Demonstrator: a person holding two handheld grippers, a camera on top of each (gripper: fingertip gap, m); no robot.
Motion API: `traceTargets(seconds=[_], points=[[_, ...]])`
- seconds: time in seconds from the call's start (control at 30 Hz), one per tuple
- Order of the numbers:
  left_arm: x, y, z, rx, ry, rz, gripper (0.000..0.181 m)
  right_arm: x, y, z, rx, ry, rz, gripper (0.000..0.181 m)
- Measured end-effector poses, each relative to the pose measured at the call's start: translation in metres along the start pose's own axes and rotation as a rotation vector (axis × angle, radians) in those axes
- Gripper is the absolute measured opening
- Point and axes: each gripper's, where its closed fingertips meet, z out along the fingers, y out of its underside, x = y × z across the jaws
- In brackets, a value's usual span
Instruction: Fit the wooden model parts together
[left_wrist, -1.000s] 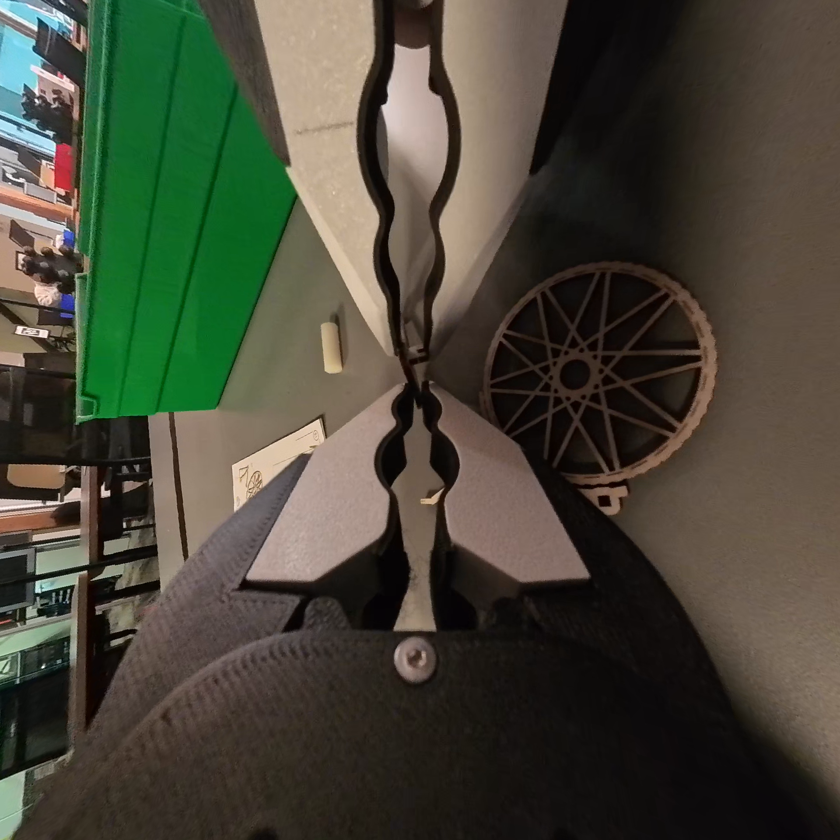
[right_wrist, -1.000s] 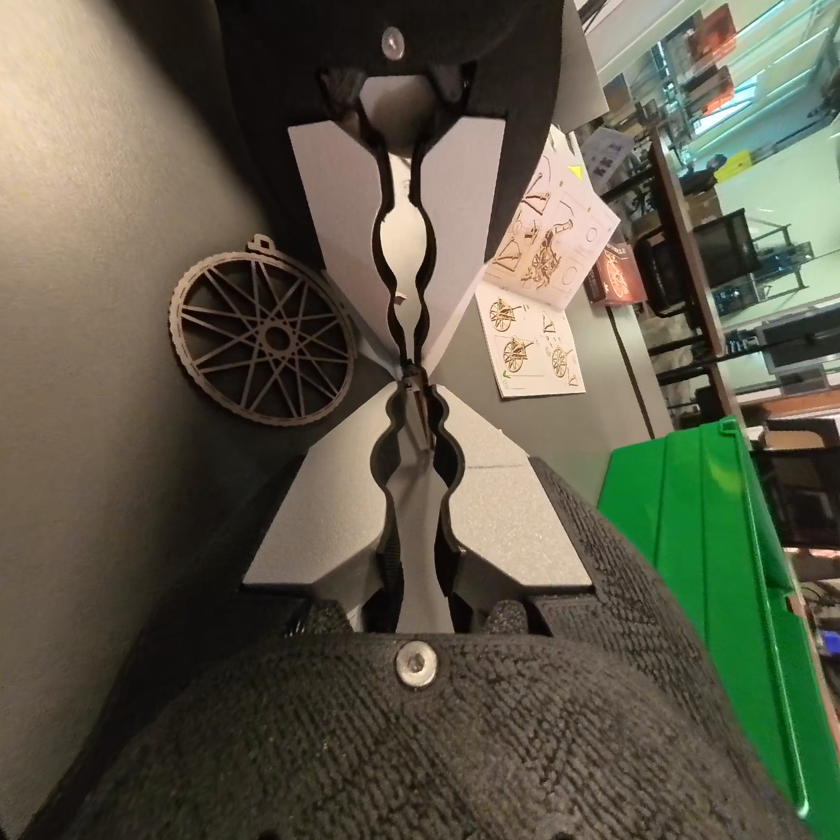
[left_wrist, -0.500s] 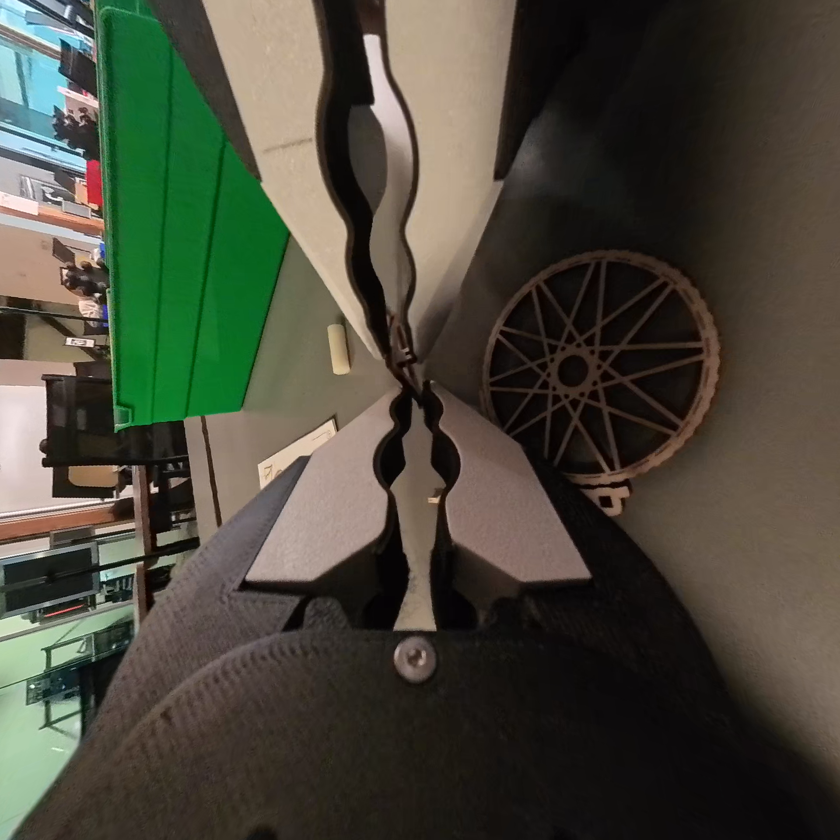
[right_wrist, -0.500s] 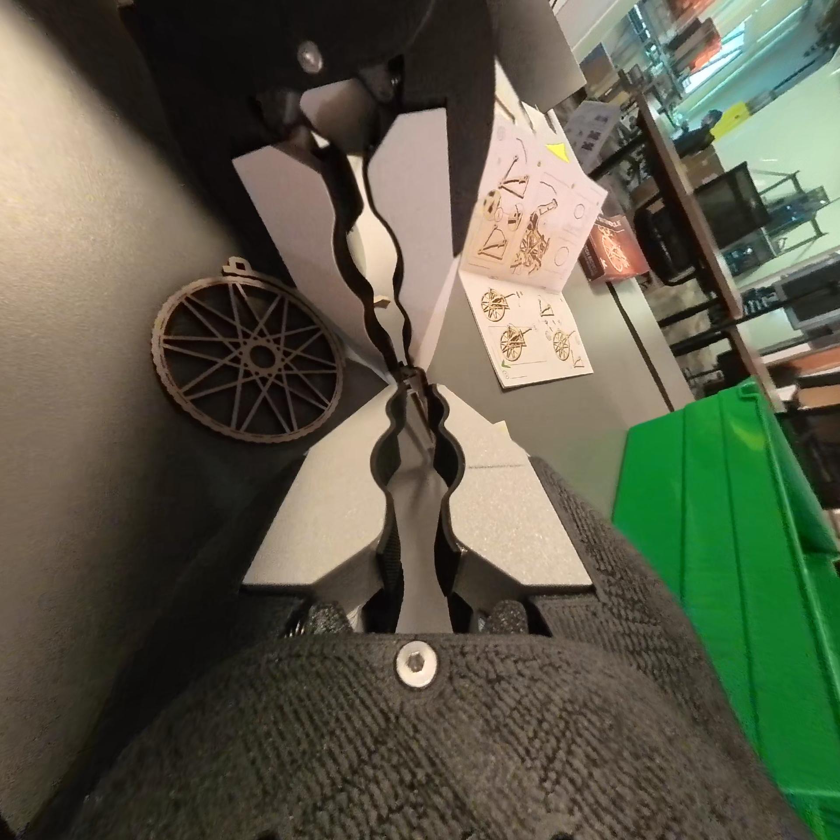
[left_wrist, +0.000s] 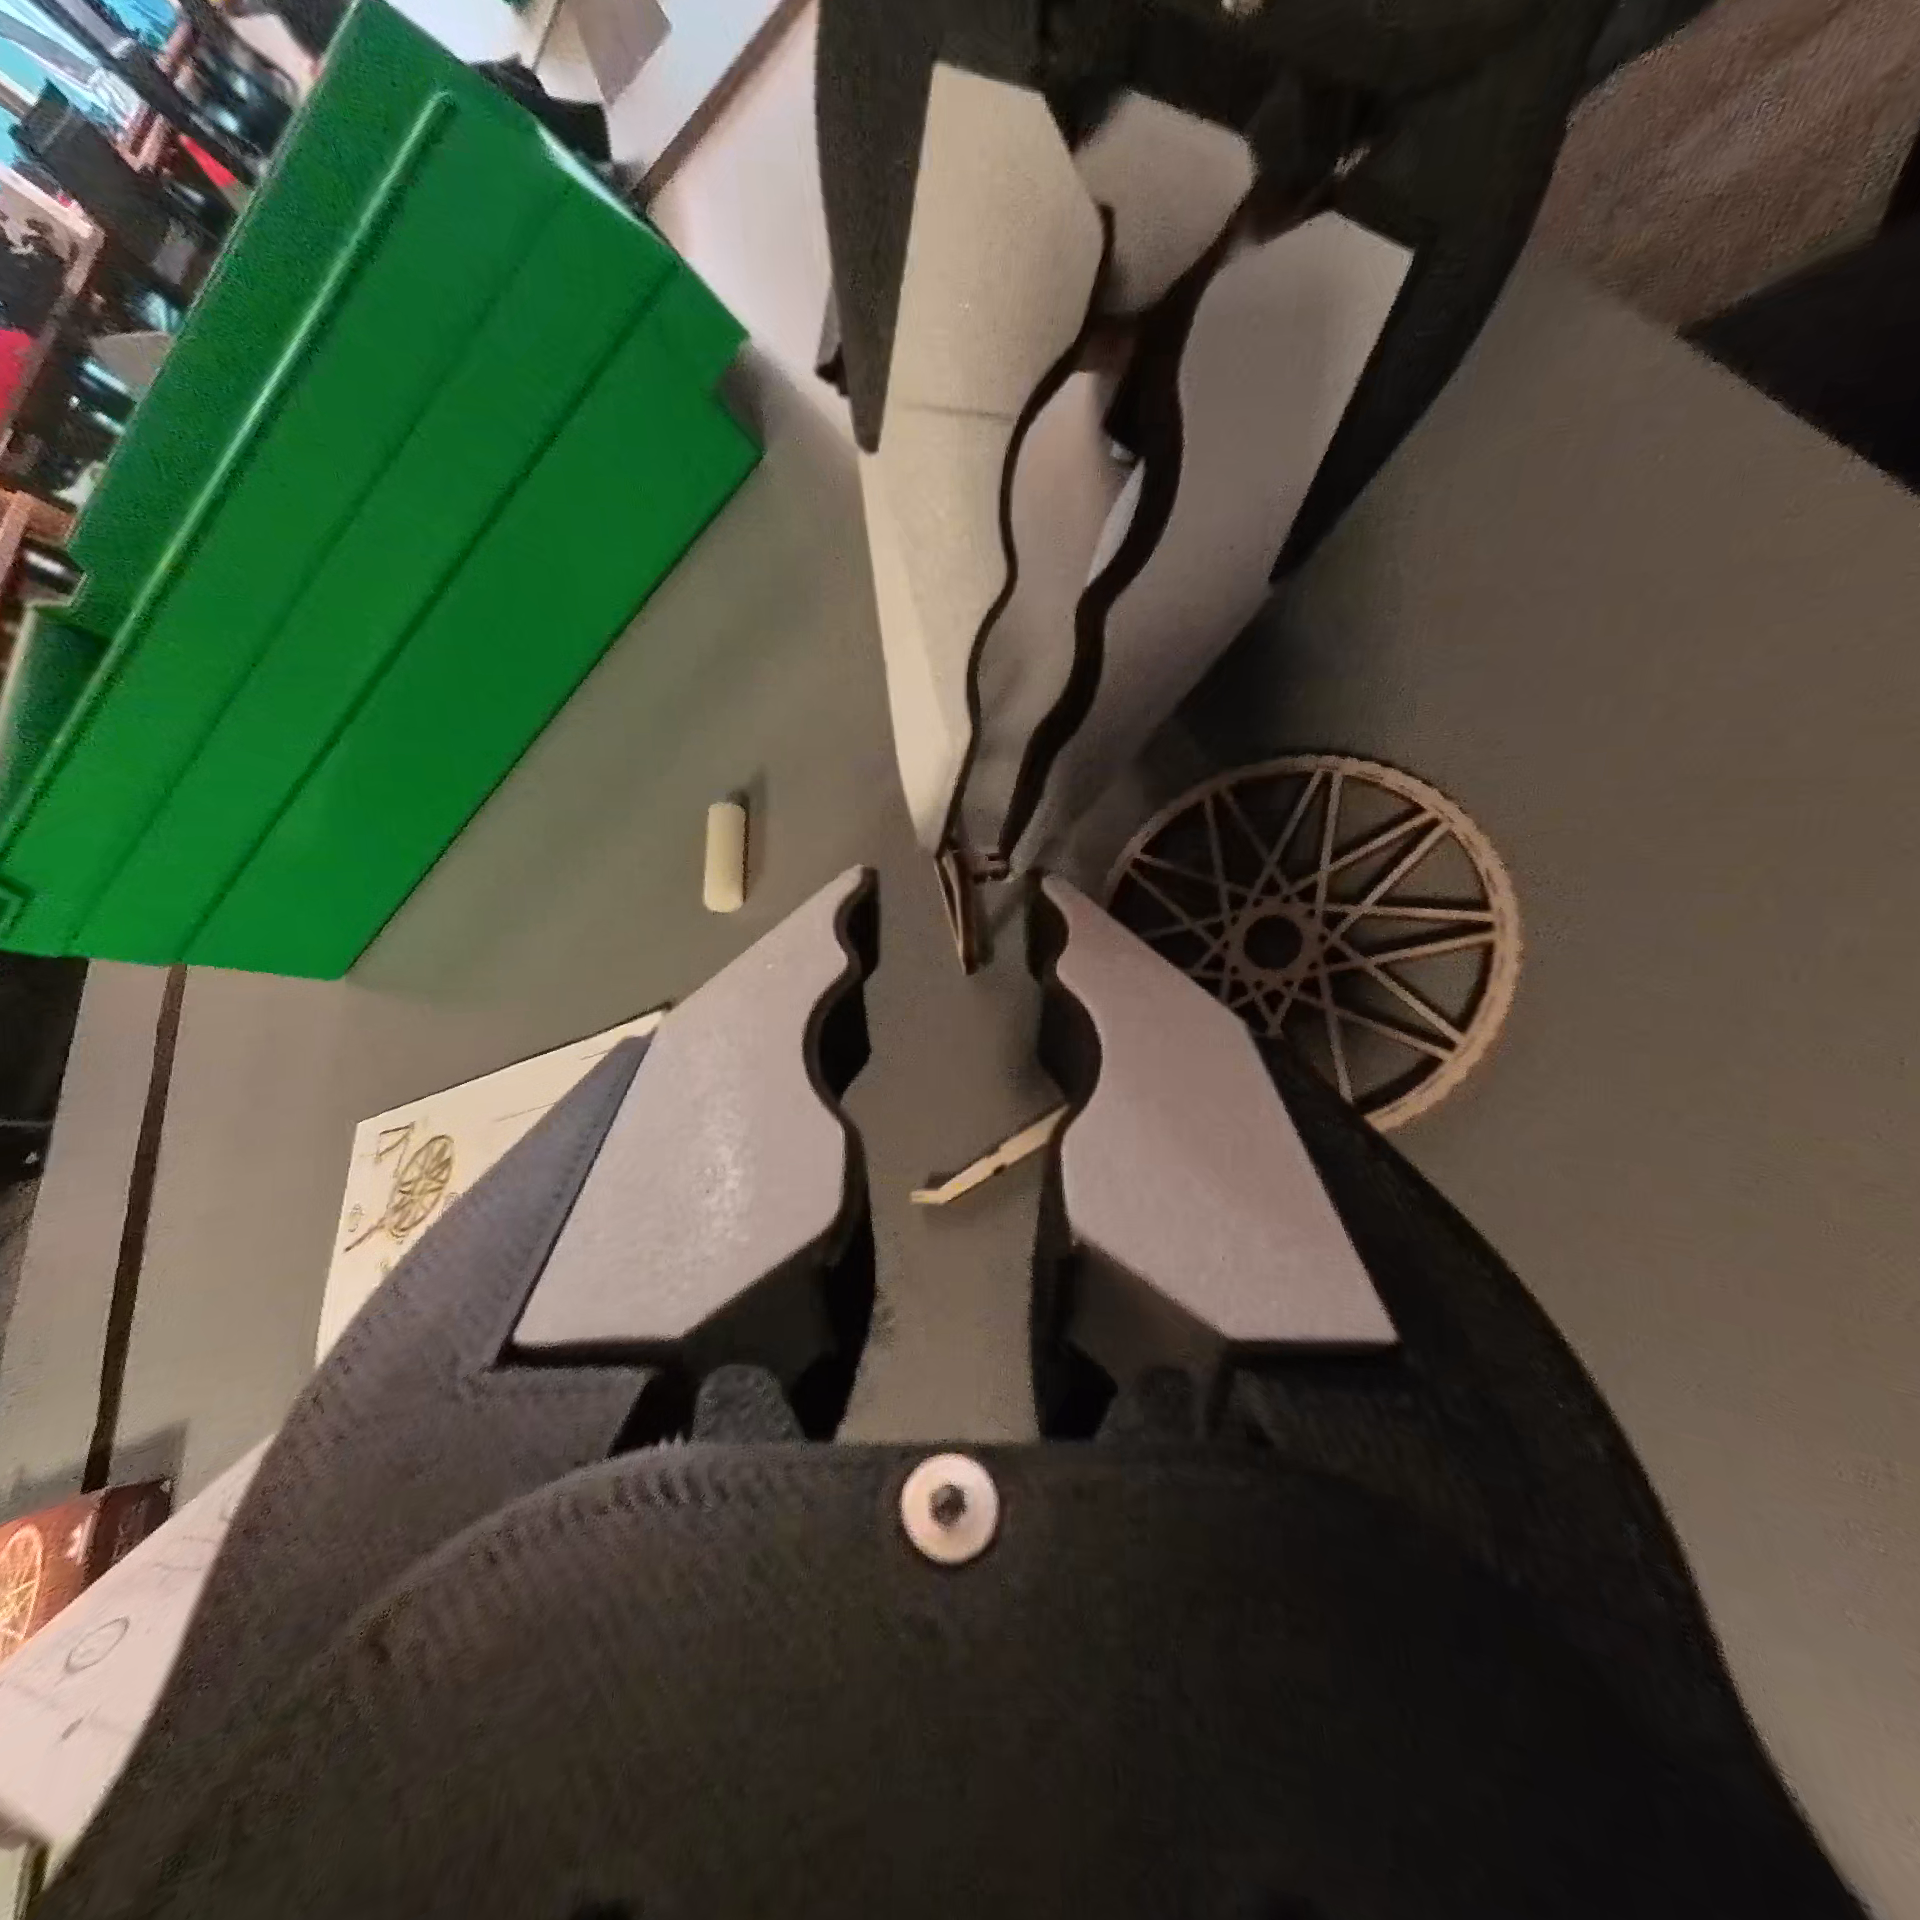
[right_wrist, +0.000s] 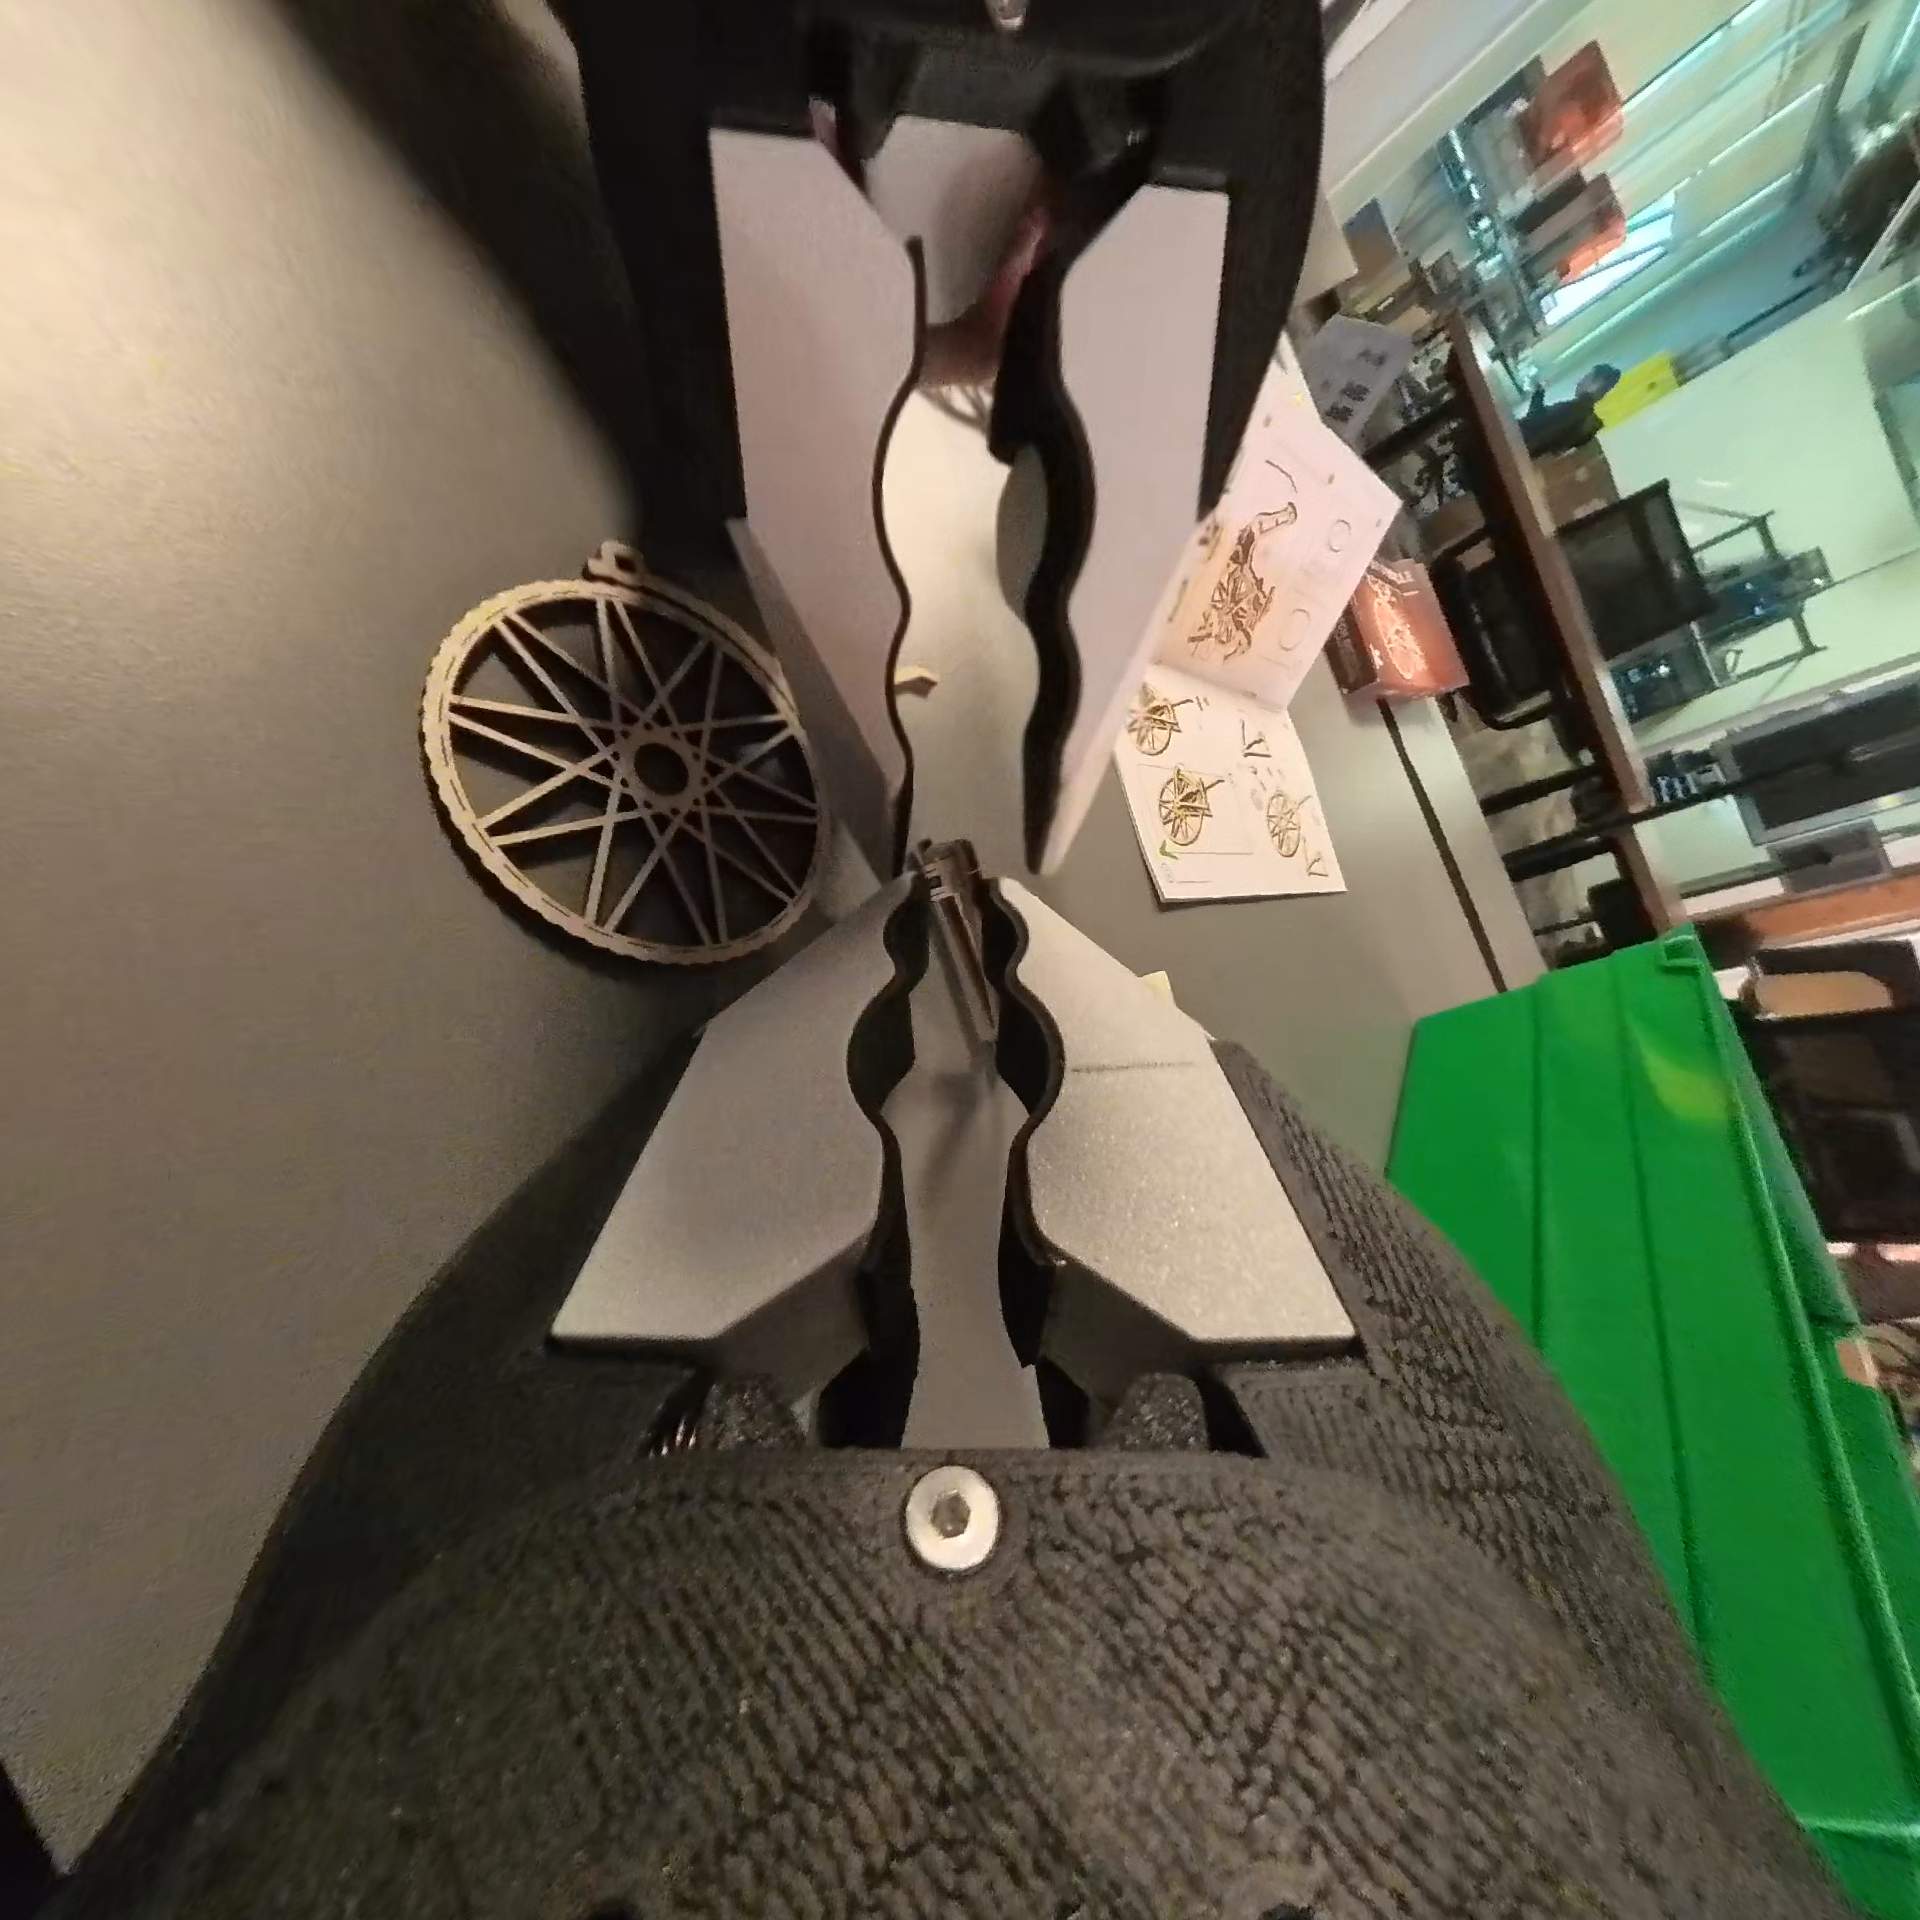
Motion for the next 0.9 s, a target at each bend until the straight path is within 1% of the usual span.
traceTargets(seconds=[0.1, 0.37, 0.6, 0.77, 0.8, 0.9], points=[[0.0067, -0.0020, -0.0019, 0.028, 0.024, 0.043, 0.013, 0.0001, 0.0012, 0.0002, 0.001, -0.002, -0.007, 0.008], [0.0045, -0.0025, -0.0024, 0.039, 0.025, 0.002, 0.009, 0.0005, 0.0016, 0.0006, 0.004, -0.002, -0.009, 0.008], [-0.0010, 0.0033, -0.0027, -0.009, -0.039, 0.102, 0.004, 0.0016, 0.0025, 0.0008, 0.016, -0.012, -0.012, 0.008], [0.0000, 0.0013, -0.0048, 0.009, 0.004, 0.089, 0.001, 0.0029, 0.0002, -0.0014, 0.055, 0.009, -0.060, 0.010], [0.0015, 0.0016, -0.0050, 0.013, 0.018, 0.098, 0.001, 0.0038, 0.0003, -0.0017, 0.061, 0.014, -0.068, 0.015], [0.0040, 0.0008, -0.0063, 0.041, 0.034, 0.139, 0.000, 0.0030, 0.0005, -0.0033, 0.081, -0.009, -0.071, 0.016]])
